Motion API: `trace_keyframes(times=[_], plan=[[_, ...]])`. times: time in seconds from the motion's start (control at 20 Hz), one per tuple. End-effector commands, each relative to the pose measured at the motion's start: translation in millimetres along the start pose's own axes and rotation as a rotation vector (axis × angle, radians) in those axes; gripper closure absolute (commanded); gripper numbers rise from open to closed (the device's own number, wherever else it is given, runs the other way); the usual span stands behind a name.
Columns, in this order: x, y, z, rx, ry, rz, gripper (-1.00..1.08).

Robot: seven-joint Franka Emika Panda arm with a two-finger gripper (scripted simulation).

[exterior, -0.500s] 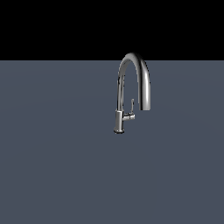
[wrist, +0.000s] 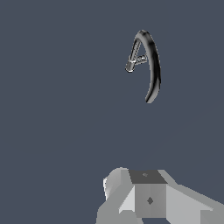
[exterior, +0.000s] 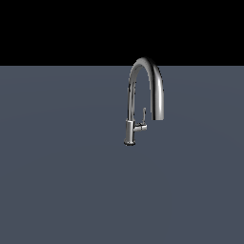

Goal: Turn on the faucet by rotating a designated handle.

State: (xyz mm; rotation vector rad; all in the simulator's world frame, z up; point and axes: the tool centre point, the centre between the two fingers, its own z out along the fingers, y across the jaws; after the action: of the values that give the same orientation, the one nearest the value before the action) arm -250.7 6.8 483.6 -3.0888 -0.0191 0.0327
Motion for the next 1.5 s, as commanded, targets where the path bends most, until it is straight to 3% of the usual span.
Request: trace_keyframes(times=[0.0, 0.45, 1.45], plan=[[6, 0, 1, 0.010, -0.013, 0.011, 1.08], [41, 3, 6, 0.076, -0.099, 0.083, 1.08], [149, 26, 46, 0.293, -0.377, 0.314, 1.08]])
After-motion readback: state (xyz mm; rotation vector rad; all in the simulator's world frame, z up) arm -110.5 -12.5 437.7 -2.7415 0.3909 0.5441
